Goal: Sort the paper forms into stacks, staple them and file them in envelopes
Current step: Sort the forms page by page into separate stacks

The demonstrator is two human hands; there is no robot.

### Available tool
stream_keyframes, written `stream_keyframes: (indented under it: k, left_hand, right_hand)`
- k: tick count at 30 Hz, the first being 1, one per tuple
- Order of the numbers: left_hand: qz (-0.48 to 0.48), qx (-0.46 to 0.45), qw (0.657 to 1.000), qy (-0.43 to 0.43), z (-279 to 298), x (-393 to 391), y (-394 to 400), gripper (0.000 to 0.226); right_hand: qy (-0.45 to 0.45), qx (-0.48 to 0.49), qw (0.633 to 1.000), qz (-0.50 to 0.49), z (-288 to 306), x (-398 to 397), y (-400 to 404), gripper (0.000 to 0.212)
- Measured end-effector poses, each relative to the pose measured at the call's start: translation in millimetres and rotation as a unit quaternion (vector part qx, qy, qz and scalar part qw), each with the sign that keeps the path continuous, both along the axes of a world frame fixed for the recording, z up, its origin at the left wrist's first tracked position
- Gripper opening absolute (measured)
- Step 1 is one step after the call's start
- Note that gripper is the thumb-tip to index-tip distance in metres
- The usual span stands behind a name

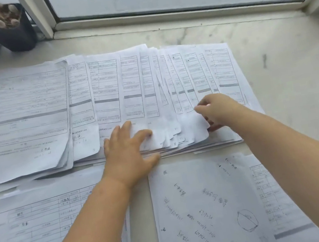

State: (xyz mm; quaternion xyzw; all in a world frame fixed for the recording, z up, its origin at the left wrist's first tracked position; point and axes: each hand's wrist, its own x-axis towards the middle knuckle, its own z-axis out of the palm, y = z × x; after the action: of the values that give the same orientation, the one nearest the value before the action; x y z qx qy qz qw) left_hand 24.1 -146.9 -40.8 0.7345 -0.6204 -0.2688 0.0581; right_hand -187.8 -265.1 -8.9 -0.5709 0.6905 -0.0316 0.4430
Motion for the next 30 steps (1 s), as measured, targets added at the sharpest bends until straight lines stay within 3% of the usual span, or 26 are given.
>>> stream_keyframes:
  k: [3, 5, 9, 14, 20, 24, 27, 30]
  left_hand:
    - [-0.023, -0.001, 0.998, 0.052, 16.8, 7.2, 1.9, 0.043]
    - [-0.027, -0.063, 0.994, 0.09, 28.8, 10.5, 14.1, 0.032]
    - [-0.008, -0.164, 0.977, 0.134, 46.8, 15.4, 67.0, 0.024]
    - [0.012, -0.16, 0.978, 0.132, 35.6, 38.6, 169.2, 0.023]
    - [-0.011, -0.129, 0.979, 0.159, 15.8, 65.8, 280.1, 0.019]
    - [-0.076, -0.091, 0.978, 0.173, 6.2, 70.8, 324.1, 0.036]
    - [-0.106, -0.089, 0.978, 0.157, -3.0, 72.8, 337.4, 0.044]
    - [-0.062, -0.11, 0.974, 0.188, -2.1, 71.1, 337.6, 0.041]
  right_hand:
    - [0.024, -0.143, 0.988, -0.047, 5.9, -24.6, 17.5, 0.014]
    - [-0.062, -0.156, 0.978, -0.125, 15.7, -31.3, 44.5, 0.013]
    - [-0.205, -0.028, 0.963, -0.172, 25.6, -11.2, 128.2, 0.014]
    - [-0.227, 0.132, 0.96, -0.094, 15.5, 38.5, 243.9, 0.013]
    - [-0.121, 0.103, 0.986, -0.057, 2.9, 68.2, 342.9, 0.008]
    - [-0.081, 0.081, 0.991, -0.063, 5.0, 78.6, 373.6, 0.006]
    - [-0.114, 0.122, 0.982, -0.09, 6.5, 82.6, 383.6, 0.006]
    - [-0.181, 0.152, 0.967, -0.095, 2.9, 85.0, 391.5, 0.025]
